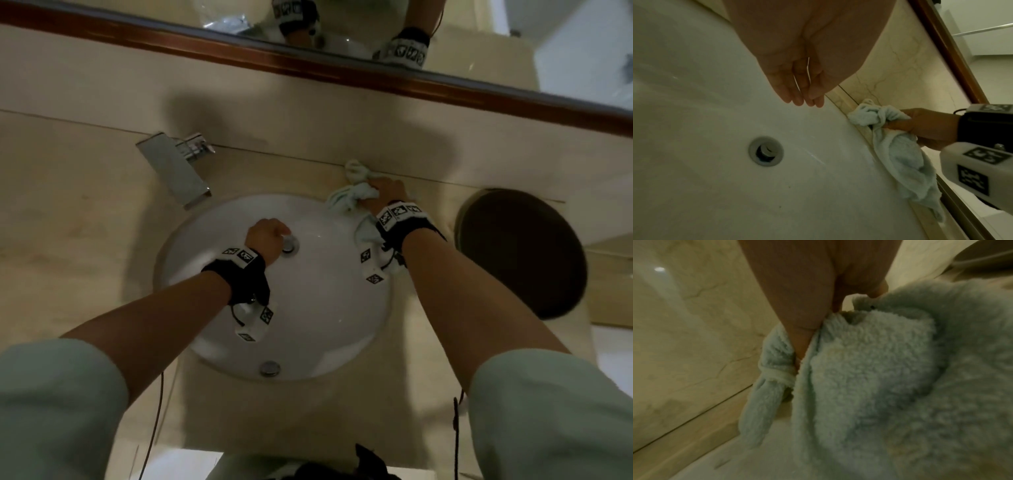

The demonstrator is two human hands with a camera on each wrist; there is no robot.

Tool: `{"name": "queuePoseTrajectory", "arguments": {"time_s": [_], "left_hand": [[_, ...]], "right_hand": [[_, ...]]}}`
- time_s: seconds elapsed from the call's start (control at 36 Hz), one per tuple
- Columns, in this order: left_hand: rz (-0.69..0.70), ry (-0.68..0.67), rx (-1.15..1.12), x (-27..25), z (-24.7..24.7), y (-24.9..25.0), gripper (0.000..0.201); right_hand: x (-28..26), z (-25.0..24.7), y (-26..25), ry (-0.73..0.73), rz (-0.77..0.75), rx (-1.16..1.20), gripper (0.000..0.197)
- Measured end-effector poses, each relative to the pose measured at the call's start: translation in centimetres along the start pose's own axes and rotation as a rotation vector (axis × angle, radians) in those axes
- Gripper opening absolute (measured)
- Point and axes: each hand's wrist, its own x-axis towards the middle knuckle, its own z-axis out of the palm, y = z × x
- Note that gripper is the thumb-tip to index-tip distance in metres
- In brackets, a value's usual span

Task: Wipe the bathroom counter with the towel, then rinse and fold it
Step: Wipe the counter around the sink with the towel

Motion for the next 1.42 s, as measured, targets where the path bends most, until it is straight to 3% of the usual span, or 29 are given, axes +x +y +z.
{"name": "queuePoseTrajectory", "arguments": {"time_s": [0.22,0.33,0.44,0.61,0.78,0.89,1.03,1.17,1.28,1.42], "left_hand": [[-0.028,0.044,0.027,-2.3,3.3,4.4,0.031],[0.001,0.071,0.07,-3.1,4.5,6.1,0.033],[0.024,0.07,0.076,-3.5,5.0,7.3,0.034],[0.035,0.062,0.09,-4.3,5.1,8.4,0.034],[0.011,0.079,0.131,-5.4,5.3,7.9,0.032],[-0.023,0.077,0.152,-5.7,5.3,7.2,0.03],[-0.037,0.083,0.159,-5.7,5.3,7.0,0.031],[-0.047,0.094,0.143,-5.7,5.3,7.1,0.032],[-0.049,0.107,0.132,-6.0,5.2,6.7,0.031],[-0.043,0.101,0.122,-5.9,4.8,5.9,0.03]], "right_hand": [[-2.0,-1.6,5.3,-0.018,0.002,-0.041,0.043],[-3.0,-3.3,6.9,0.155,-0.007,-0.052,0.04],[-4.8,-3.9,6.9,0.358,0.108,-0.061,0.041],[-5.0,-2.7,6.9,0.279,0.167,-0.177,0.058],[-4.1,-1.4,5.9,0.168,0.145,-0.033,0.058],[-3.7,-1.2,5.4,0.092,0.173,-0.07,0.064],[-3.4,-1.3,4.9,0.141,0.134,-0.101,0.038],[-3.1,-1.2,3.1,0.12,0.182,0.035,0.035],[-3.0,-1.4,3.3,0.076,0.2,0.055,0.046],[-4.0,-0.7,5.1,0.102,0.088,0.154,0.067]]}}
